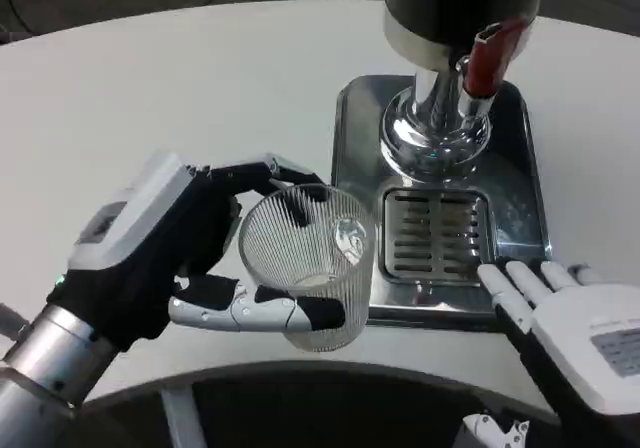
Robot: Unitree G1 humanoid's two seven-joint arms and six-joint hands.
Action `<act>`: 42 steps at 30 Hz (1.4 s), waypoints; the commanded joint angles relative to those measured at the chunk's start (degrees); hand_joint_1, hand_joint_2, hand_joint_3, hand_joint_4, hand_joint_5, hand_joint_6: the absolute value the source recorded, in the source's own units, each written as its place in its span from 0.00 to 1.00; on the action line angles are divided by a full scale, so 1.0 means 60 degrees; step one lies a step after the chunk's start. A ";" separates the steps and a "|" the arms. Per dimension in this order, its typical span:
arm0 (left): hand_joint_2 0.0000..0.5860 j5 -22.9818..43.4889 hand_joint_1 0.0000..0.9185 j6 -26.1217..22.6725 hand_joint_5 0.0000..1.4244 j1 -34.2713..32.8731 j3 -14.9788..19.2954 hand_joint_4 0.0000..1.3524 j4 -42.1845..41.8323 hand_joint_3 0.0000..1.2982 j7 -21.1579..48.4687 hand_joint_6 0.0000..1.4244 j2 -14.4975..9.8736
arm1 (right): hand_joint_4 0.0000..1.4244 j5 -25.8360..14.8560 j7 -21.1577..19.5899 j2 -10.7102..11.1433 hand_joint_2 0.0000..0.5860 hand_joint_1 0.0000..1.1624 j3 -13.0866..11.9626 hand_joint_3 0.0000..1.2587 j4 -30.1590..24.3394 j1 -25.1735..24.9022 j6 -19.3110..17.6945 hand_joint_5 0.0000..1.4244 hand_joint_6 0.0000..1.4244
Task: Grasp the cup under the faucet to collect the drink, then remove the cup.
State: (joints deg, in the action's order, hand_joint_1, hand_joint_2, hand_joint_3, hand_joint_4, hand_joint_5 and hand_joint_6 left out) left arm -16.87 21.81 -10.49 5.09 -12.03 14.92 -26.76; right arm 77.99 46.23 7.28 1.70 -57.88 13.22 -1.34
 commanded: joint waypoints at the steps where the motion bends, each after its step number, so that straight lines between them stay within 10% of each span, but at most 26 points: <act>1: 0.00 -0.0410 0.56 0.0181 1.00 -0.0494 -0.0341 0.92 0.0423 0.83 -0.0372 1.00 0.0082 | 0.00 -0.0334 -0.0033 -0.0008 0.67 0.27 -0.0464 0.00 -0.0317 0.0311 0.0059 0.00 0.00; 26: 0.00 -0.2357 0.56 0.0123 1.00 -0.3138 -0.1840 0.91 0.3514 0.83 -0.2262 1.00 0.0698 | 0.00 -0.2269 -0.1616 0.0152 0.67 0.27 -0.1738 0.00 -0.0185 0.1056 0.0046 0.00 0.00; 42: 0.00 -0.2602 0.56 0.0088 1.00 -0.3914 -0.1945 0.91 0.4782 0.83 -0.2858 1.00 0.0539 | 0.00 -0.2090 -0.1412 -0.0816 0.67 0.27 -0.0600 0.00 -0.0353 0.1356 -0.1171 0.00 0.00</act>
State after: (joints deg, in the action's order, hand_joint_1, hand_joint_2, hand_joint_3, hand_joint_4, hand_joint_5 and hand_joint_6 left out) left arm -32.09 21.53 -32.14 -5.86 15.14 -0.22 -23.56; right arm 65.02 37.24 3.29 -1.58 -59.06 20.70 -7.20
